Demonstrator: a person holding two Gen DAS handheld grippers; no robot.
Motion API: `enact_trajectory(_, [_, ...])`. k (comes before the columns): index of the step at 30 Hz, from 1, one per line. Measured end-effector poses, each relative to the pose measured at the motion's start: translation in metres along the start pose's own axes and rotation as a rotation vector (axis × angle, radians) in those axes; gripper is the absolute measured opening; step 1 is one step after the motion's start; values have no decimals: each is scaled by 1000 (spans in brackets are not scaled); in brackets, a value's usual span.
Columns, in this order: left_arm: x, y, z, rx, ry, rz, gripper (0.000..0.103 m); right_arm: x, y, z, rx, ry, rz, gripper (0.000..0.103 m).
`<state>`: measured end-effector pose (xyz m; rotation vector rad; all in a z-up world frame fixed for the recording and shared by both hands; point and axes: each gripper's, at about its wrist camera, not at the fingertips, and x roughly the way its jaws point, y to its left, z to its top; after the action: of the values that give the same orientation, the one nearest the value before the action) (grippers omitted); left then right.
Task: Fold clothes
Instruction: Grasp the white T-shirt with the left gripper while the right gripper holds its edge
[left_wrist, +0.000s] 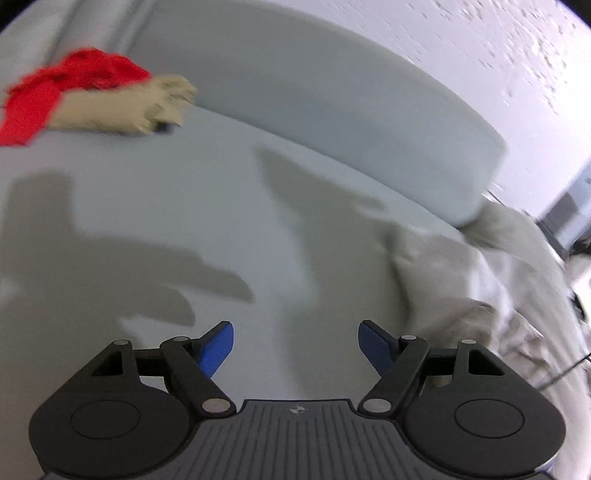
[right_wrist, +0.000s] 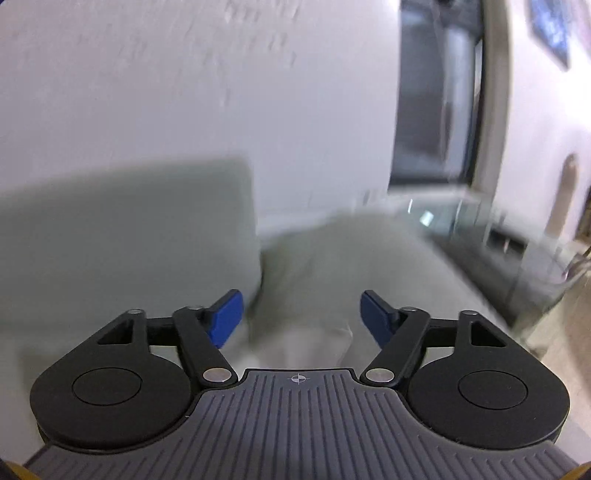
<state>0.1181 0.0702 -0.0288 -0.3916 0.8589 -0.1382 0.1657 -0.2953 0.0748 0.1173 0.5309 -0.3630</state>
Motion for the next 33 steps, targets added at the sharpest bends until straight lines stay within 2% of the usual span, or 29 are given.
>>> enact_trajectory(4, [8, -16, -13, -25, 118, -184, 64, -38, -36, -48, 123, 139, 151, 77])
enact_trajectory(7, [16, -27, -23, -65, 191, -303, 53, -64, -68, -70, 203, 159, 219, 76])
enact_trajectory(11, [26, -40, -34, -156, 222, -423, 51, -86, -95, -99, 247, 70, 320, 75])
enact_trajectory(13, [30, -44, -36, -232, 202, -482, 51, -88, -102, -108, 251, 5, 331, 75])
enact_trajectory(14, [32, -44, -36, -278, 192, -510, 51, -81, -106, -108, 262, 22, 327, 76])
enact_trajectory(17, [36, -41, -36, -384, 148, -515, 48, -73, -110, -108, 292, 84, 357, 75])
enact_trajectory(22, [35, -38, -30, -435, 74, -503, 39, -69, -118, -110, 256, 60, 345, 75])
enact_trajectory(25, [39, -45, -25, -381, 72, -467, 30, -66, -130, -113, 296, 69, 346, 75])
enact_trajectory(27, [41, -48, -25, -352, 69, -433, 19, -60, -138, -113, 334, 77, 337, 75])
enact_trajectory(30, [52, -52, -21, -329, 55, -366, 19, -60, -148, -115, 369, 77, 327, 75])
enact_trajectory(32, [56, -50, -20, -350, 51, -354, 19, -61, -152, -116, 379, 71, 324, 75])
enact_trajectory(33, [57, -49, -20, -359, 46, -346, 14, -61, -153, -116, 379, 68, 322, 75])
